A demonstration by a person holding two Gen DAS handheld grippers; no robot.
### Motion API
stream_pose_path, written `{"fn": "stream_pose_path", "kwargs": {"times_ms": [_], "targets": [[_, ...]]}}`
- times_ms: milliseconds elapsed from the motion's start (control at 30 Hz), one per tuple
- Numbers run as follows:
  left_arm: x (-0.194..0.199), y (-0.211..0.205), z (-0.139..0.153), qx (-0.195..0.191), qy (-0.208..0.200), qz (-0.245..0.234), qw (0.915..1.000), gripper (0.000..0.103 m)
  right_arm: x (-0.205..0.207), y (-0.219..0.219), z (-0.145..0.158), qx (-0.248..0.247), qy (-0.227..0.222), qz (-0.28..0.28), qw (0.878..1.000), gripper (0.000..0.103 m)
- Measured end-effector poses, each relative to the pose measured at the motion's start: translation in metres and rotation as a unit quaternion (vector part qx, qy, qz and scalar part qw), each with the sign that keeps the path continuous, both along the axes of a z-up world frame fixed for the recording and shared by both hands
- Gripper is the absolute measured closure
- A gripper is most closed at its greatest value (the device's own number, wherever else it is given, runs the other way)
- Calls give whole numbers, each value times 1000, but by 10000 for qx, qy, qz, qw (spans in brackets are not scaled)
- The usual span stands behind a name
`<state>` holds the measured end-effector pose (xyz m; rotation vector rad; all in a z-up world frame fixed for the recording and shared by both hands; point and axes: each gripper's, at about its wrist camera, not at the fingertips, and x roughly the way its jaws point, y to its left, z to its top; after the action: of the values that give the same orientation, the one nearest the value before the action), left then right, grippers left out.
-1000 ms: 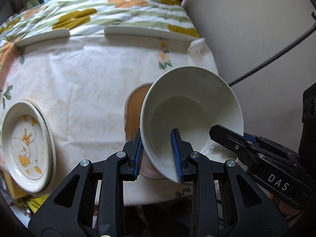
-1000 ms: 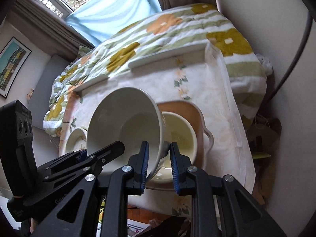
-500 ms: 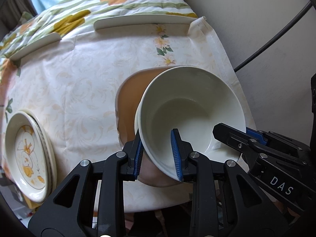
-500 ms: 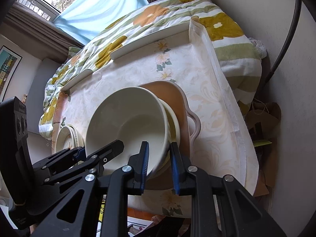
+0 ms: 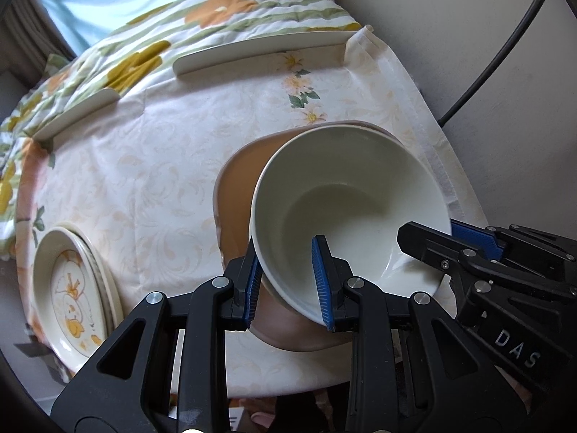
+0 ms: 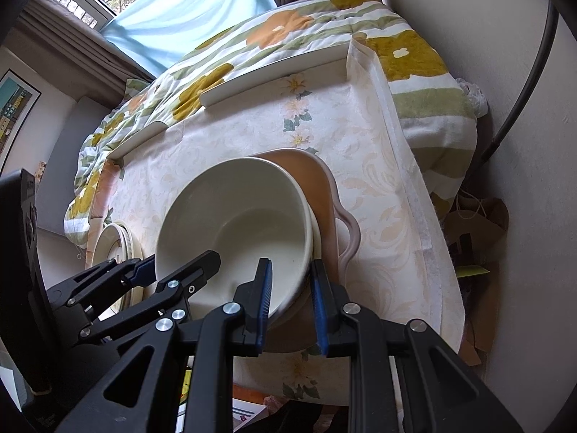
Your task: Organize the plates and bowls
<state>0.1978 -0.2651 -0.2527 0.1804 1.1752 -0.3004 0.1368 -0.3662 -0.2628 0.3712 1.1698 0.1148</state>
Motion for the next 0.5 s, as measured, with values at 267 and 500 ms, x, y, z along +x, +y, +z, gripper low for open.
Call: {"fn": "stream_pose_path", "kwargs": {"times_ms": [267, 500], "targets": [[-1, -1, -1, 107, -36, 65, 9999, 79, -1, 4, 0, -78, 2, 70, 9999, 83], [-2, 3, -2, 43, -3, 146, 9999, 79, -3, 1, 3, -56, -49, 84, 9999, 83]]}}
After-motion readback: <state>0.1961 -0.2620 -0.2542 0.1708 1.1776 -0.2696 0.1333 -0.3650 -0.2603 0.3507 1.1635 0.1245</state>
